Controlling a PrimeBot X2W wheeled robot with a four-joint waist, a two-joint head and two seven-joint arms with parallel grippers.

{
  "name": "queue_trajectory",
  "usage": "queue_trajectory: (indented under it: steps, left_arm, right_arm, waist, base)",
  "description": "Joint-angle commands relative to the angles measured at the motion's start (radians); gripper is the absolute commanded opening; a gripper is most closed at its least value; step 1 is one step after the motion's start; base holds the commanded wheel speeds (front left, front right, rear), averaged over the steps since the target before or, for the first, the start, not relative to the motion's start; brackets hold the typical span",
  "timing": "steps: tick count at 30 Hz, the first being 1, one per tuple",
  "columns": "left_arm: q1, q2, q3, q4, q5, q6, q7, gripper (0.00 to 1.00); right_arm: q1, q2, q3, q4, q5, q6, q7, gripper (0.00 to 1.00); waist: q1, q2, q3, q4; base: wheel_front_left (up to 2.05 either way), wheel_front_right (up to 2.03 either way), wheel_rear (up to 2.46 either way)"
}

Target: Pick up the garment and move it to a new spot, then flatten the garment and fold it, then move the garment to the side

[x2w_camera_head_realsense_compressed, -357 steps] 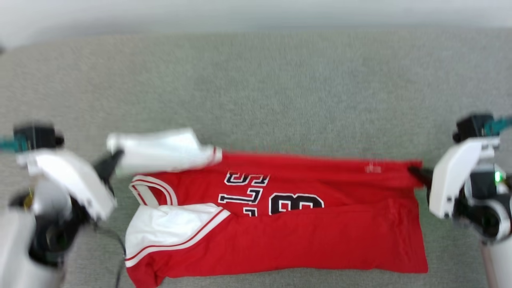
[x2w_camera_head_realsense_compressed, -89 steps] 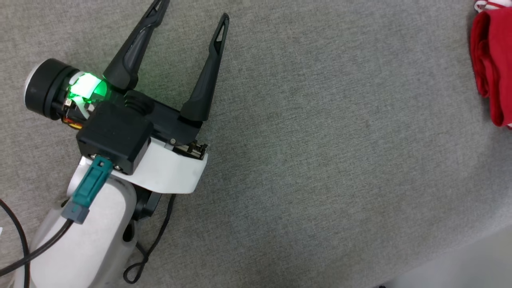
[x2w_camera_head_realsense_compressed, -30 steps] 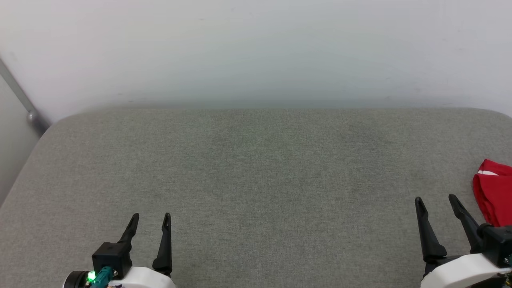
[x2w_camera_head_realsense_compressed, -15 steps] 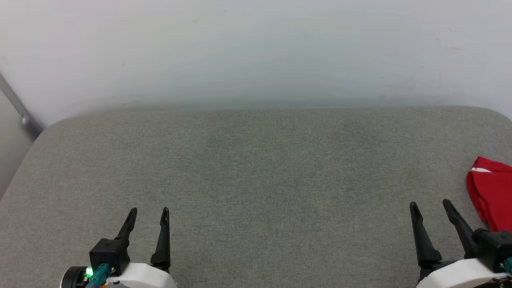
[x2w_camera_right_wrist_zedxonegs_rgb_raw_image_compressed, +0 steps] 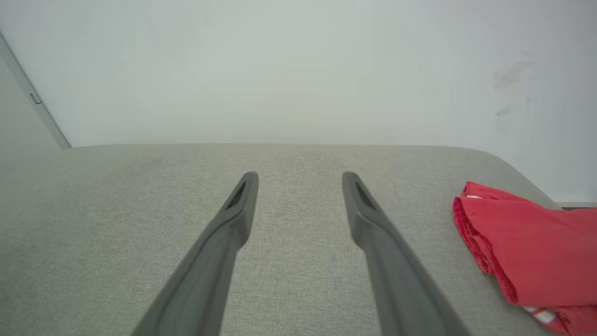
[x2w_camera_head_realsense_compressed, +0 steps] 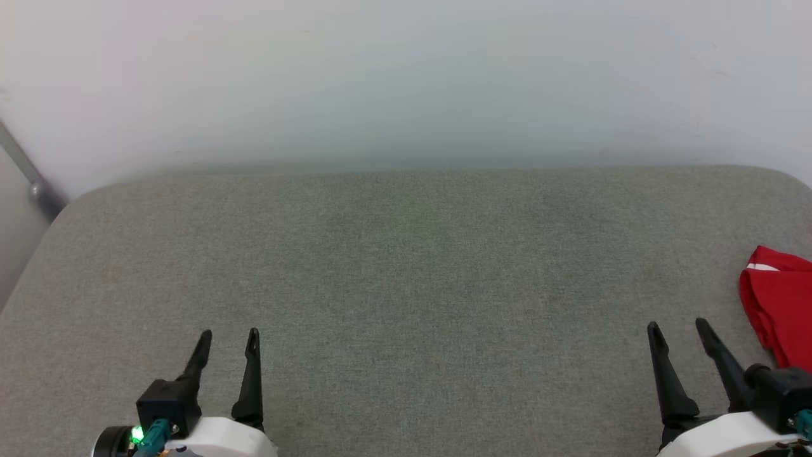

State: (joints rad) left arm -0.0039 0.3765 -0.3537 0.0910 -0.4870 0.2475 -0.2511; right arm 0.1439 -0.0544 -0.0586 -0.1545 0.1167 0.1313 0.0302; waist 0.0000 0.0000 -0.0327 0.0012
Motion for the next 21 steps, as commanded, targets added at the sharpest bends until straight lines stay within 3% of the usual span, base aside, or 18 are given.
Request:
queue_trajectory:
  steps: [1, 21]
  left_arm:
    - [0.001, -0.003, 0.001, 0.004, -0.001, -0.001, 0.002, 0.0]
    - [-0.021, -0.083, 0.105, 0.052, -0.292, -0.095, 0.085, 0.0]
  right_arm:
    - [0.0, 0.0, 0.001, 0.006, 0.001, 0.0, -0.001, 0.0]
    - [-0.062, -0.014, 0.008, 0.114, 0.394, 0.0, 0.005, 0.0]
  waist:
    - [0.0, 0.0, 0.0, 0.0]
    - [0.0, 0.0, 0.006, 0.0]
  base:
    - [0.0, 0.0, 0.0]
    - [0.0, 0.0, 0.0]
